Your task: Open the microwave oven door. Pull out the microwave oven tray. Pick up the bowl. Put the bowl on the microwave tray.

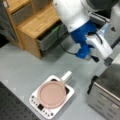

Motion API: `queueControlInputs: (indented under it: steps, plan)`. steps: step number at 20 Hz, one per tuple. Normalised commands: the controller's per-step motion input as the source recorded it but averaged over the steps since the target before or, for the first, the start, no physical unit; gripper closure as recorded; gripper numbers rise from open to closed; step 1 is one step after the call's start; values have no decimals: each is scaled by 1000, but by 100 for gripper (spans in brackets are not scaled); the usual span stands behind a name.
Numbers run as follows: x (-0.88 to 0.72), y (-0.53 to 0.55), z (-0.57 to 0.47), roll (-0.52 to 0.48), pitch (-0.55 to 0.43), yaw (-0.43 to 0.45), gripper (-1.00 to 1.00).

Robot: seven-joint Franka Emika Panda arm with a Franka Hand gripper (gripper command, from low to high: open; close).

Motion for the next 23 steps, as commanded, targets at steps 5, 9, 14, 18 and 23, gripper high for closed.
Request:
queueControlInputs:
  steps: [5,9,14,18,23]
  plan:
    - [98,-261,258,-183,127,101,-100]
    - [146,-544,289,-348,178,269,-100]
    - [201,-574,362,-446,174,330,-100]
    - [139,-245,173,-398,94,205,-100]
    - [84,-205,-43,-470,64,134,-100]
